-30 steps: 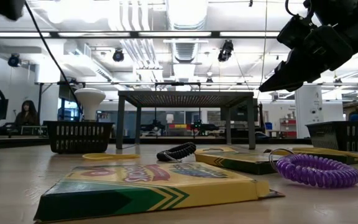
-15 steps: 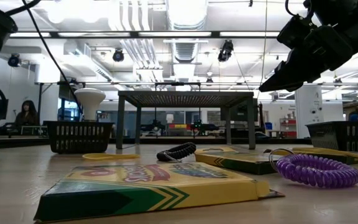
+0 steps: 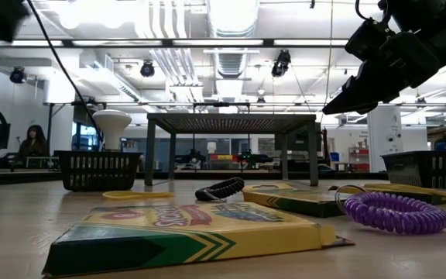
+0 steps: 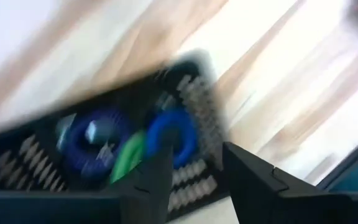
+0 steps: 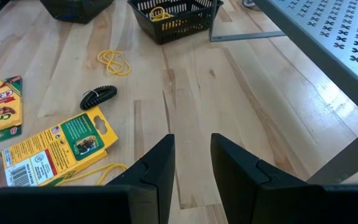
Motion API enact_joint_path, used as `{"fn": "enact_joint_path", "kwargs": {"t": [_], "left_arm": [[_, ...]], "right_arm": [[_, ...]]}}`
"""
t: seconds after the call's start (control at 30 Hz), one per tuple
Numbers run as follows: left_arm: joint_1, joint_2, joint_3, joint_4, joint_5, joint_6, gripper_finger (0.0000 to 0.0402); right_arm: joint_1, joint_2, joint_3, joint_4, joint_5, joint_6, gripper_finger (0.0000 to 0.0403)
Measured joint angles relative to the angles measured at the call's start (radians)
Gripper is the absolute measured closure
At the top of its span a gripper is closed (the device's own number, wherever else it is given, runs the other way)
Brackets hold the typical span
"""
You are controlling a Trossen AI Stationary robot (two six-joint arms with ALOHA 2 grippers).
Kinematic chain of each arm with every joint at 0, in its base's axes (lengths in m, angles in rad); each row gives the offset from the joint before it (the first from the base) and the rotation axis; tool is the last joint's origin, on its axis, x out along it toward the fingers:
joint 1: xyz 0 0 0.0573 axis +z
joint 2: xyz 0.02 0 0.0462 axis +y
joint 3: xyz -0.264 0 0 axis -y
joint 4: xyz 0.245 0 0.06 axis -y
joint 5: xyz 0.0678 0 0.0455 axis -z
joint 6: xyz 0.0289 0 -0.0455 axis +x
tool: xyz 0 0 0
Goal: Pick & Place Office Desk Supplies
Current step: Put the black spring keychain into the bottom black bin
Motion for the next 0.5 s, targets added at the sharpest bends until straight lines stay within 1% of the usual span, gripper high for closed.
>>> {"fn": "enact_joint_path", "kwargs": {"t": [0.07,0.17,0.23,0.3,0.5], "left_arm": [[0.007,0.0,0.017,0.036,-0.117,0.043,0.0255],[0.029,0.005,0.018,0.138,-0.329,0.133,0.0256],[0.054,0.018,0.007,0.233,-0.422,0.217,0.0256],[0.093,0.045,-0.006,0.332,-0.445,0.31,0.0256],[0.231,0.181,-0.014,0.606,-0.444,0.62,0.0257]], "right_arm": [[0.0,0.0,0.0,0.0,0.0,0.0,0.0303],[0.0,0.0,0.0,0.0,0.0,0.0,0.0303],[0.0,0.0,0.0,0.0,0.0,0.0,0.0303],[0.0,0.0,0.0,0.0,0.0,0.0,0.0303],[0.0,0.0,0.0,0.0,0.0,0.0,0.0303]]}}
